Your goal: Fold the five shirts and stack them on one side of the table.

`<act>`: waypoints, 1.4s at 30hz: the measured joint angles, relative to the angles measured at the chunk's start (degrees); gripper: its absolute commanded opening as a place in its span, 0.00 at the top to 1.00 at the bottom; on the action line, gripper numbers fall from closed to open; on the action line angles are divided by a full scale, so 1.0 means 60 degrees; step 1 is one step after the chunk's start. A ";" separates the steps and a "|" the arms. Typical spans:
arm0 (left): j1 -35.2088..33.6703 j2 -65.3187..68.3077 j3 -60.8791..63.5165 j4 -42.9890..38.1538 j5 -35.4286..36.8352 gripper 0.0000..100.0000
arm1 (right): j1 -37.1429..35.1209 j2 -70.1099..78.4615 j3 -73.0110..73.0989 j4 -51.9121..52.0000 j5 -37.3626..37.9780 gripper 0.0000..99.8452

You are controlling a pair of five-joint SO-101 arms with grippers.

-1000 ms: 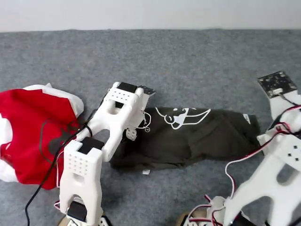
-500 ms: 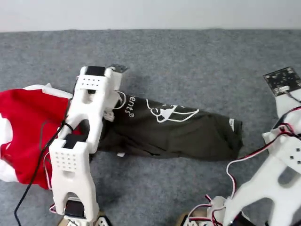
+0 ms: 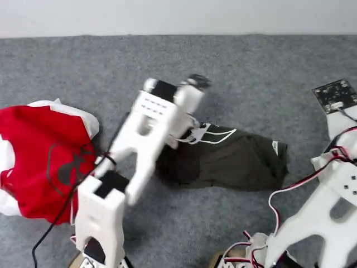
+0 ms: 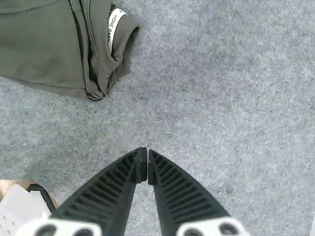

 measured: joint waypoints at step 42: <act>0.2711 0.3033 -0.6857 0.0088 0.1319 0.98 | 0.1319 0.0000 0.0000 -0.0147 0.0000 0.99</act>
